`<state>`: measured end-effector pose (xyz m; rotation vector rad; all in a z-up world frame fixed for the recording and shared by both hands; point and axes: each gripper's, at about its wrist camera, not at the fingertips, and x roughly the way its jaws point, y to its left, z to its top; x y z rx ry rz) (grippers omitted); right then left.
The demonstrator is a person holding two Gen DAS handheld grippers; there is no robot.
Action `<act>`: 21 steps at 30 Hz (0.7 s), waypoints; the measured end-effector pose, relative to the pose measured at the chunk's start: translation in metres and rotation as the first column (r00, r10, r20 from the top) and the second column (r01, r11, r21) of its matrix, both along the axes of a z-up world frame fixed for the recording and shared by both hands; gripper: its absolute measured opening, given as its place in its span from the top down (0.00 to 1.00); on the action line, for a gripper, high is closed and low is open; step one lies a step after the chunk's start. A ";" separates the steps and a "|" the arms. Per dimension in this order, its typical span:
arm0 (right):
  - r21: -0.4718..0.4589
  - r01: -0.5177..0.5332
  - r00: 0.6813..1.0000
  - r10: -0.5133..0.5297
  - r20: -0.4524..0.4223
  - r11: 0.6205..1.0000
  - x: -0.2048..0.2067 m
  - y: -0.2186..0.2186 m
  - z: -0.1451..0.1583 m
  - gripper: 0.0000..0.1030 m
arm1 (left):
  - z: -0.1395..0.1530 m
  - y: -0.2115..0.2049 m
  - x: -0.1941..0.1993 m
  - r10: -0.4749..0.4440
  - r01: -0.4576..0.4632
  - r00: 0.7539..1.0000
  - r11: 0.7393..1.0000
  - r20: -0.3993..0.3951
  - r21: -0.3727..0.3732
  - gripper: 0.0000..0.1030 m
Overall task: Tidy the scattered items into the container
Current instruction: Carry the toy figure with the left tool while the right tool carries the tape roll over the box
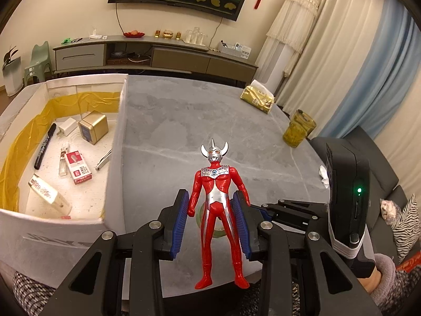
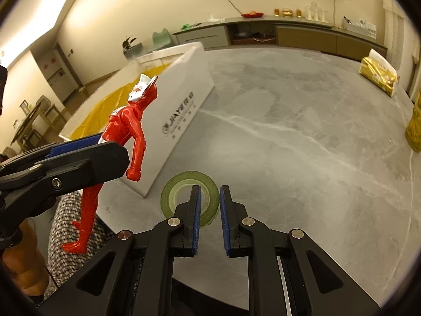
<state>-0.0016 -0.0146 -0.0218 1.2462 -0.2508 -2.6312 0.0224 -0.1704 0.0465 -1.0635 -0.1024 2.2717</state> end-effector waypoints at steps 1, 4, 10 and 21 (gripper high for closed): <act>0.001 -0.006 1.000 0.006 -0.005 1.000 0.001 -0.003 0.004 0.86 | 0.002 -0.003 0.001 0.003 -0.003 1.000 1.000 -0.002 0.007 0.65; -0.002 -0.023 1.000 0.023 -0.015 1.000 0.002 -0.010 0.012 0.86 | 0.008 -0.015 0.005 0.010 -0.010 1.000 1.000 -0.009 0.029 0.65; -0.001 -0.051 0.998 0.051 -0.037 0.999 0.003 -0.023 0.028 0.86 | 0.021 -0.039 0.007 0.036 -0.034 0.999 0.997 -0.029 0.065 0.65; 0.029 -0.124 0.987 0.126 -0.100 0.992 -0.005 -0.052 0.065 0.86 | 0.036 -0.086 -0.006 0.126 -0.121 0.991 0.987 -0.049 0.104 0.65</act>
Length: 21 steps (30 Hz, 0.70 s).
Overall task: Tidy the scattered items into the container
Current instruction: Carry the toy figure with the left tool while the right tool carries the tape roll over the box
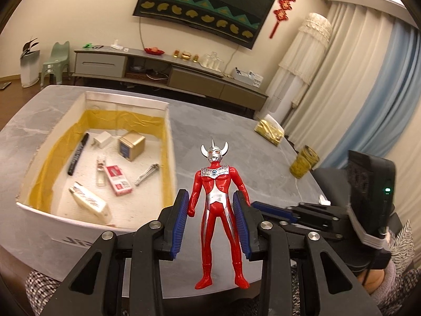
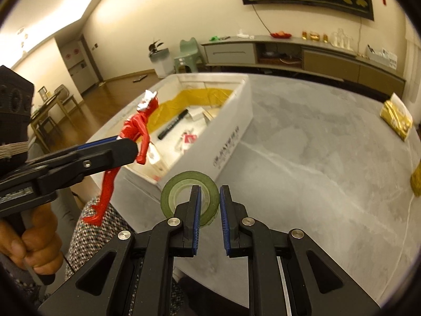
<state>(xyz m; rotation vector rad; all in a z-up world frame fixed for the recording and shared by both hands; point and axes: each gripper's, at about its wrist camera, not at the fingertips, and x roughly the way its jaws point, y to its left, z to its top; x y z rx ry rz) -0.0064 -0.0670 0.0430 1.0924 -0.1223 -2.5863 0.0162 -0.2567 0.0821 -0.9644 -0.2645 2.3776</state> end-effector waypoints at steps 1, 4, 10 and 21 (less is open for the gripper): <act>0.002 -0.006 1.000 0.006 -0.006 1.000 -0.001 -0.002 0.003 0.86 | 0.001 -0.005 -0.002 0.009 -0.009 1.000 1.000 -0.002 0.002 0.65; 0.011 -0.024 0.999 0.025 -0.020 1.000 -0.005 -0.010 0.010 0.86 | 0.004 -0.021 -0.010 0.044 -0.044 0.999 0.999 -0.007 0.006 0.65; 0.022 -0.062 0.998 0.063 -0.028 0.998 -0.014 -0.025 0.018 0.86 | 0.012 -0.048 -0.028 0.099 -0.099 0.995 0.995 -0.022 0.017 0.65; 0.041 -0.111 0.994 0.111 -0.012 0.993 -0.043 -0.051 0.014 0.86 | 0.016 -0.074 -0.076 0.129 -0.129 0.992 0.992 -0.007 -0.001 0.65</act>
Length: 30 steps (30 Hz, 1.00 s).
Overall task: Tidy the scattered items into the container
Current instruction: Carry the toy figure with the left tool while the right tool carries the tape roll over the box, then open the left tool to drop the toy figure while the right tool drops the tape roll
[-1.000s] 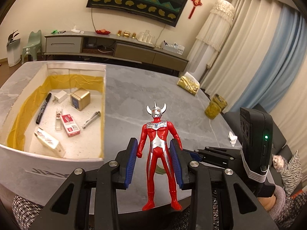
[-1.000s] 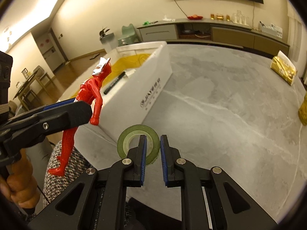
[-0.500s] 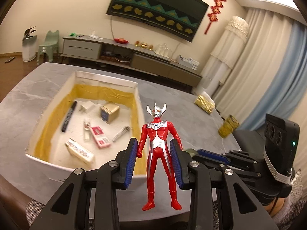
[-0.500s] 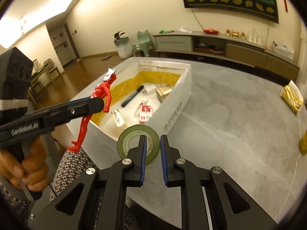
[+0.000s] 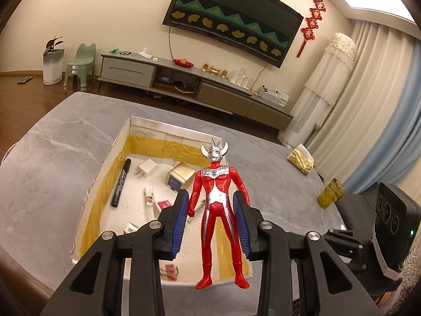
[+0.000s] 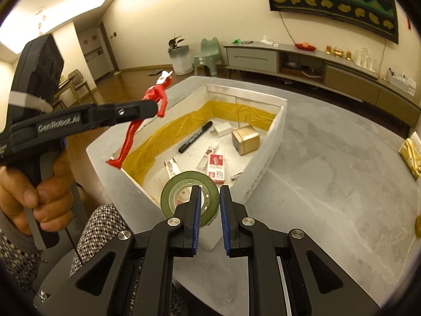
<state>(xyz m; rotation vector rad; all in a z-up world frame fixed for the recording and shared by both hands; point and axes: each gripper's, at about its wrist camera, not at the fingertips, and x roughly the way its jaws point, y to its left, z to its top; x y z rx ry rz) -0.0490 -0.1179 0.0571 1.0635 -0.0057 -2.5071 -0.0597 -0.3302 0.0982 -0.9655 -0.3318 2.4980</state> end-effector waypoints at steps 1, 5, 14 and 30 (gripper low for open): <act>0.003 -0.004 1.000 0.004 0.003 1.000 -0.003 -0.003 -0.001 0.86 | -0.001 0.000 -0.004 -0.001 0.001 1.000 1.000 0.004 -0.003 0.65; 0.018 -0.025 1.000 0.024 0.013 1.000 -0.016 -0.015 -0.005 0.86 | -0.004 0.001 -0.025 -0.008 0.009 1.000 1.000 0.026 -0.011 0.65; 0.053 -0.059 0.998 0.057 0.039 0.997 -0.049 -0.037 -0.019 0.86 | -0.016 0.012 -0.076 -0.011 0.014 0.995 1.000 0.102 -0.027 0.65; 0.036 -0.037 0.989 0.032 0.146 0.999 -0.102 -0.037 -0.057 0.78 | -0.085 0.023 -0.161 0.044 -0.038 0.954 0.999 0.295 -0.026 0.58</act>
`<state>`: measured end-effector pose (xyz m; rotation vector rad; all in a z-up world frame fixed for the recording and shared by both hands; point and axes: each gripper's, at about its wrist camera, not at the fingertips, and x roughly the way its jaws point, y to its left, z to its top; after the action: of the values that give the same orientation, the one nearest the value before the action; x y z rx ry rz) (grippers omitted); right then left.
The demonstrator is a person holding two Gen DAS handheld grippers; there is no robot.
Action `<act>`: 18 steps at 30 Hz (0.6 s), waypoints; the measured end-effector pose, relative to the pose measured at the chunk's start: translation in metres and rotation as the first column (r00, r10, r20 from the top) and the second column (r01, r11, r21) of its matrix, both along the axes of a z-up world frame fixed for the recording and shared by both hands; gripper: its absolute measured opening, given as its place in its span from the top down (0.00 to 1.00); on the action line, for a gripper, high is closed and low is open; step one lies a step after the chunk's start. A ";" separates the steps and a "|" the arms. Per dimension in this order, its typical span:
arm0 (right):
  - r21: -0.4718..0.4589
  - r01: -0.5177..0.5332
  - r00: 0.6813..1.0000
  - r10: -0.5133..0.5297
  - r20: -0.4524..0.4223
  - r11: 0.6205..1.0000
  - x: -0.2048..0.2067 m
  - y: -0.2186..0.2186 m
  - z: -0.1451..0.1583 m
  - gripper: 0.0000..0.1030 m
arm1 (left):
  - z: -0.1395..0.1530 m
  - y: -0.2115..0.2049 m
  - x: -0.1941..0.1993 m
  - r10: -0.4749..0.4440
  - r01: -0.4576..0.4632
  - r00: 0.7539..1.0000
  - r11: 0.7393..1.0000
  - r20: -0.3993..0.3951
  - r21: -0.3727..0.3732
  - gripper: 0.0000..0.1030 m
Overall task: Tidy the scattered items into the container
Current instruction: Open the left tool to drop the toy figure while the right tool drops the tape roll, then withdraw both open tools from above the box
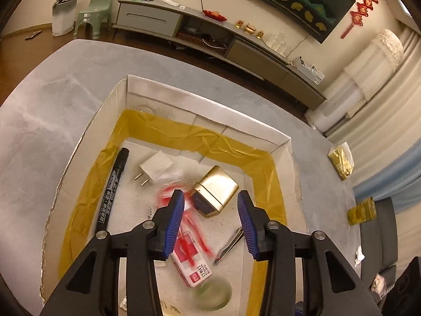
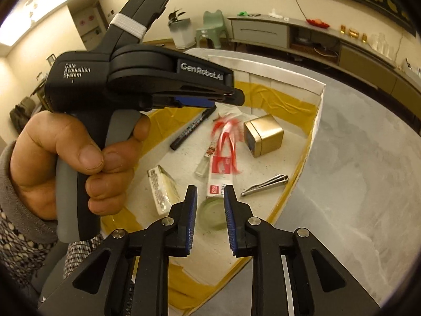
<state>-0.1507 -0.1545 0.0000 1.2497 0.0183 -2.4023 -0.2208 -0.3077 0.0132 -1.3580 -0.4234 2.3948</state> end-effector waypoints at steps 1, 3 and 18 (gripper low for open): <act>-0.004 0.002 1.000 -0.002 0.006 1.000 0.000 0.002 -0.001 0.78 | 0.001 -0.001 0.001 -0.004 0.004 1.000 1.000 -0.003 0.008 0.58; -0.010 0.006 1.000 -0.005 0.012 1.000 0.002 0.004 -0.002 0.78 | 0.004 -0.006 0.005 0.000 0.000 1.000 1.000 -0.012 0.017 0.58; 0.014 -0.054 0.997 0.053 0.052 0.998 0.034 0.009 0.009 0.62 | 0.031 -0.042 0.079 -0.013 0.010 0.996 0.999 -0.085 -0.037 0.55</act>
<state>-0.1171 -0.1459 0.0087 1.3017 0.0537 -2.3277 -0.1418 -0.3499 0.0438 -1.2650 -0.3494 2.4519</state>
